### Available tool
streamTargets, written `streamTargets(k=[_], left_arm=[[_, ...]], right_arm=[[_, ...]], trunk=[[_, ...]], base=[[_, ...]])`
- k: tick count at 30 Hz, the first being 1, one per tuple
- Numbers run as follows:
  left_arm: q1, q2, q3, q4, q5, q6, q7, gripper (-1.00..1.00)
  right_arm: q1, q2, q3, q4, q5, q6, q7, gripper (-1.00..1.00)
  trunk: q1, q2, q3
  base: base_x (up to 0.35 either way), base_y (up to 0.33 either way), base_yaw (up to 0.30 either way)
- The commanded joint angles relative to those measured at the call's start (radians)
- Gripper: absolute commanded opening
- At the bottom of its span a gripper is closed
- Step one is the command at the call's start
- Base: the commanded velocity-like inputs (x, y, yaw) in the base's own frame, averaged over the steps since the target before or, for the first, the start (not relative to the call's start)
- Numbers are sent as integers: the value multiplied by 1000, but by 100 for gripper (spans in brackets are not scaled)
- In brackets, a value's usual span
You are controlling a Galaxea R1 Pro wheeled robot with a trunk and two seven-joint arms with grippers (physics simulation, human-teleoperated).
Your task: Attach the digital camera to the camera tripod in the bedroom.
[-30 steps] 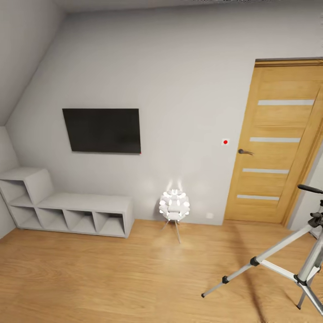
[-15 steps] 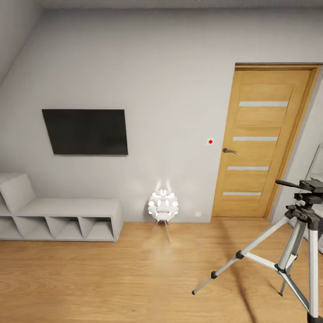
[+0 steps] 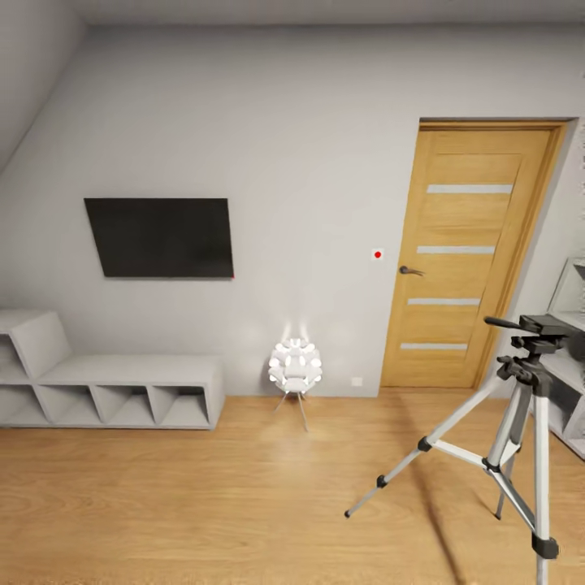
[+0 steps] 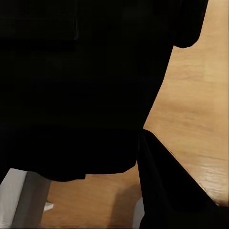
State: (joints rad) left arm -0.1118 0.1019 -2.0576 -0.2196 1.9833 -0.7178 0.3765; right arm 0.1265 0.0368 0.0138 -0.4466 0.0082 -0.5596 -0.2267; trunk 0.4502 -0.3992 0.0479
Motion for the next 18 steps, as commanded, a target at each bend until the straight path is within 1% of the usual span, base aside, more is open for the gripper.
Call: streamTargets(k=[1,13,16,18], left_arm=[[-1,1,-9,-4,-1,-2,10,-100],[-1,1,-9,-4,-1,-2,10,-100],[-1,1,-8,-4,-1,-2,10,-100],[-1,1,-9,-4,-1,-2,10,-100]], right_arm=[[1,0,2,-1,1,0,-5,100],[1,1,2,-3,1,0,-5,100],[1,1,2,-3,1,0,-5,100],[1,0,2,-4,1,0,-5,100]], trunk=[[0,-1,0],[0,-1,0],[0,-1,0],[0,-1,1]], base=[[-341,0,0],[-344,0,-4],[-325,0,-117],[-185,0,-208]])
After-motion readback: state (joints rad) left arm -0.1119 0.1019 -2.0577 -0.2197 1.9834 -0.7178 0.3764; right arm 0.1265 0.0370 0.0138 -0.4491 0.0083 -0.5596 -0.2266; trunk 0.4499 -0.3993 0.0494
